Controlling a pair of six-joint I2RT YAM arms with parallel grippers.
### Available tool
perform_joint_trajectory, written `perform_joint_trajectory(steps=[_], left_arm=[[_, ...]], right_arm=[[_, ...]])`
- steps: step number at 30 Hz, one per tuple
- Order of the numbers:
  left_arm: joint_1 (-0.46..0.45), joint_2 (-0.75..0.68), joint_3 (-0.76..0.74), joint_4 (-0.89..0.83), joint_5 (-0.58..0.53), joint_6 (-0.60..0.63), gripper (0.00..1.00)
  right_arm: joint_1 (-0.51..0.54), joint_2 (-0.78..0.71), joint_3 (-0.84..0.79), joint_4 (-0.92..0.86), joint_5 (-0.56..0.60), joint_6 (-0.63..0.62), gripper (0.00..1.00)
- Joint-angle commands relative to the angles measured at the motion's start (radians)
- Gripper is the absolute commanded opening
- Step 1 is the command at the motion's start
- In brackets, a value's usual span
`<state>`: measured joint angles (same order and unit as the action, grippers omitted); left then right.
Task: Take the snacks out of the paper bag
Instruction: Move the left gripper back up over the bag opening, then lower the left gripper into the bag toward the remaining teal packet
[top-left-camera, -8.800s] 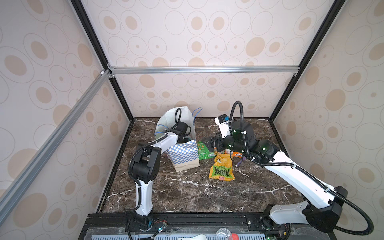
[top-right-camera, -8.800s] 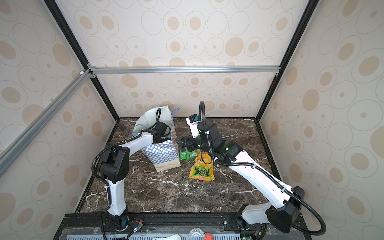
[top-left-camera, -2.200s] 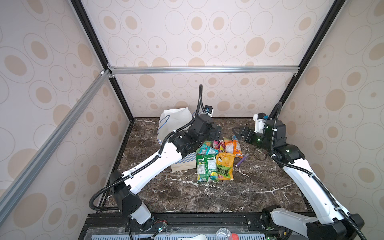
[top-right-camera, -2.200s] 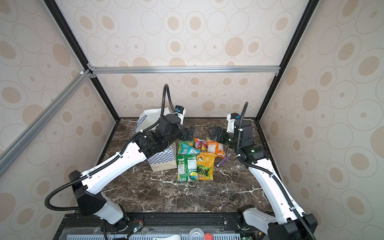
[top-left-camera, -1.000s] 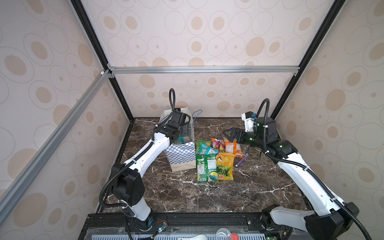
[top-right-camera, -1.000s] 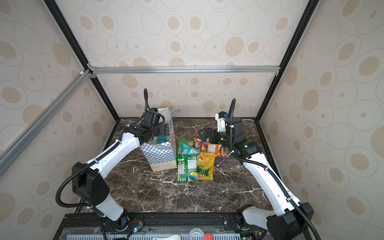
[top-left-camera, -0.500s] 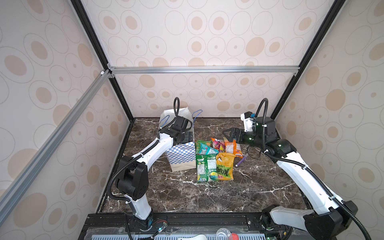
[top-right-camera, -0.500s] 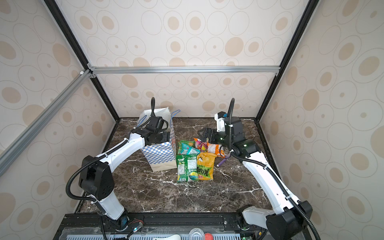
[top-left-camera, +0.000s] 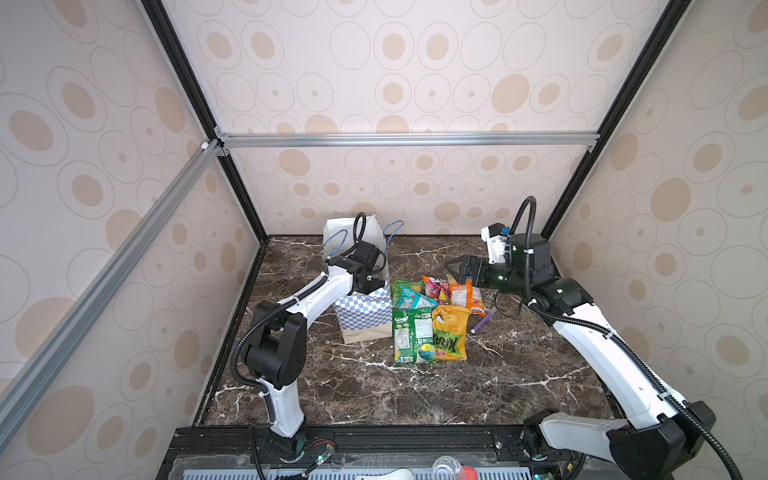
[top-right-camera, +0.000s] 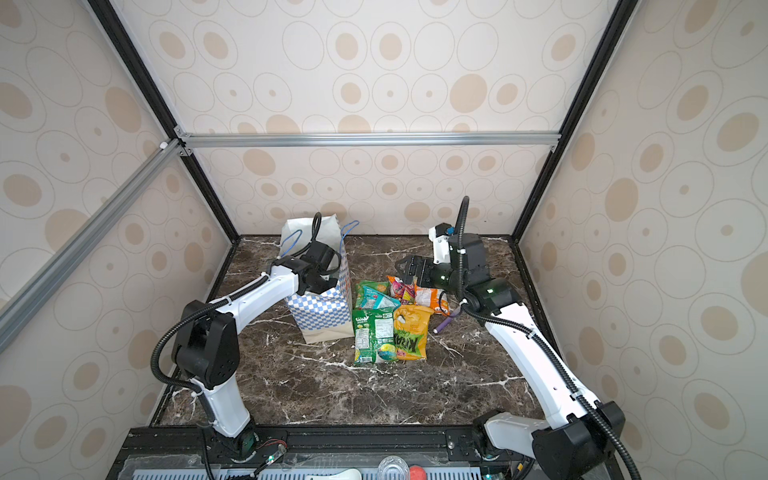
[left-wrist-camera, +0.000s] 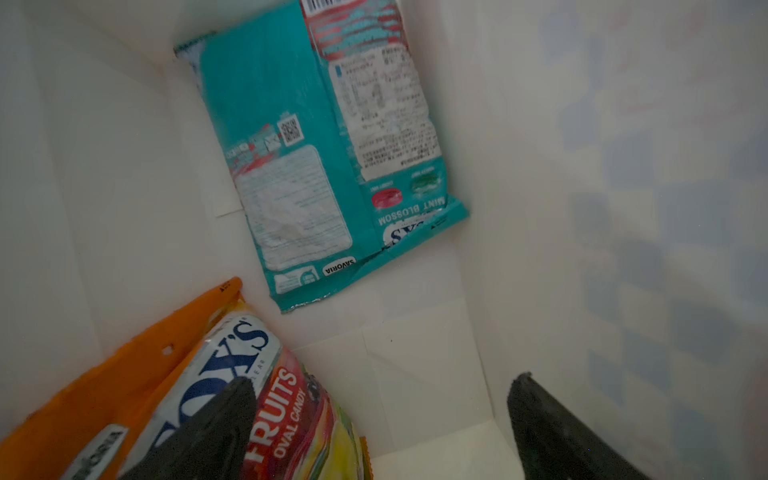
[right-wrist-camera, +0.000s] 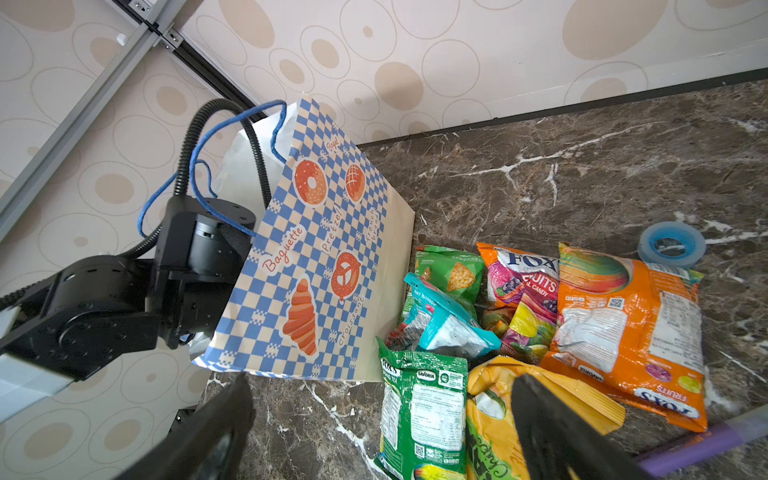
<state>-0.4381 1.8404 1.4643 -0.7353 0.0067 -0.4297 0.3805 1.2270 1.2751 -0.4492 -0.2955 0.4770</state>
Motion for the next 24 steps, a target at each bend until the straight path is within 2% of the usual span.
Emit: perform_joint_trajectory(steps=[1,7,16,24], left_arm=[[0.007,0.026,0.027,-0.085,0.0,0.014,0.95],[0.012,0.048,0.04,-0.117,0.03,0.039,0.94],[0.019,0.131,0.028,-0.163,0.096,0.087,0.98],[0.032,0.235,0.02,-0.167,0.08,0.1,0.98]], right_arm=[[0.005,-0.005,-0.008,-0.009,-0.004,-0.011,1.0],[0.005,0.004,-0.006,-0.006,0.0,-0.02,1.0],[0.005,0.016,-0.008,-0.008,-0.005,-0.029,1.0],[0.005,0.007,-0.023,-0.005,0.01,-0.03,1.0]])
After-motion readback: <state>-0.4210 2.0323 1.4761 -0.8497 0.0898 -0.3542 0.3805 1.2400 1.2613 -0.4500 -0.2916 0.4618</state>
